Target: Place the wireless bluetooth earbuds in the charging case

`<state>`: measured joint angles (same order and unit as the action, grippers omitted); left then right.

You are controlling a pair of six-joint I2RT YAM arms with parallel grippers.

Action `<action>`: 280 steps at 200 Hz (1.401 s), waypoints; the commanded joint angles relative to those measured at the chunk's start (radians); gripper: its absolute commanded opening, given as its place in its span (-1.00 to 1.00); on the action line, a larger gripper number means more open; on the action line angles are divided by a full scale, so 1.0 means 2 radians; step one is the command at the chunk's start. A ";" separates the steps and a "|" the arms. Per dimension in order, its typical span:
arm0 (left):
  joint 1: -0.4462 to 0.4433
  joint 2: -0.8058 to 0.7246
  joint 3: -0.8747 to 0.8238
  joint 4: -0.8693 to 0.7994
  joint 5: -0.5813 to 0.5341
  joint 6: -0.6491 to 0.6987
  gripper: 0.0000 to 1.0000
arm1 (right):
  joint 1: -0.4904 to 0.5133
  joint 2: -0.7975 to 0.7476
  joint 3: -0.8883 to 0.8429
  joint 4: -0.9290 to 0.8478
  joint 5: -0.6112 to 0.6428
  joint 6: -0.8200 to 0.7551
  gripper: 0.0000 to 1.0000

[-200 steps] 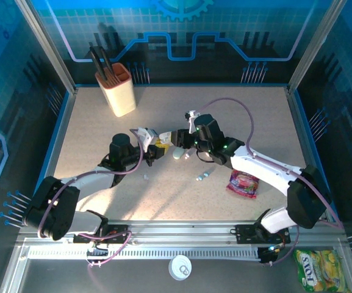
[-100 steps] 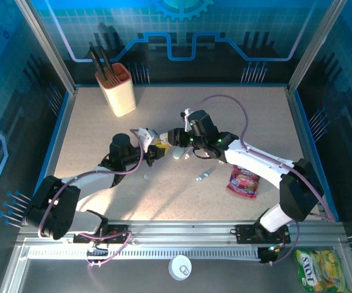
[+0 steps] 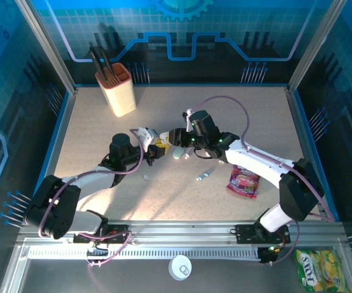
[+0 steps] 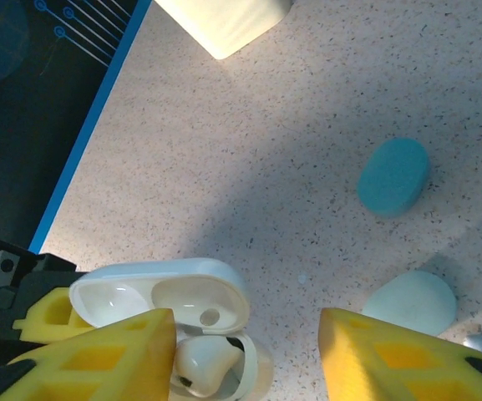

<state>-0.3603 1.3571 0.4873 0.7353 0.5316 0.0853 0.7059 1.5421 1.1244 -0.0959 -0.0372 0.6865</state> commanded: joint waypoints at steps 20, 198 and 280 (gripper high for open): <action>-0.003 0.017 -0.014 0.049 0.019 0.023 -0.97 | -0.005 -0.034 -0.005 0.016 -0.007 -0.031 0.07; -0.002 0.021 -0.031 0.062 -0.012 0.067 -1.00 | -0.003 0.133 0.223 -0.230 0.001 -0.213 0.03; 0.000 0.013 -0.021 0.029 -0.015 0.053 -1.00 | -0.020 0.051 0.138 -0.198 -0.032 -0.233 0.06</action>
<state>-0.3637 1.4055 0.4294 0.7811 0.4721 0.1921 0.7010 1.7390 1.4677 -0.5106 -0.0612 0.2527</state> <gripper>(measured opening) 0.173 0.517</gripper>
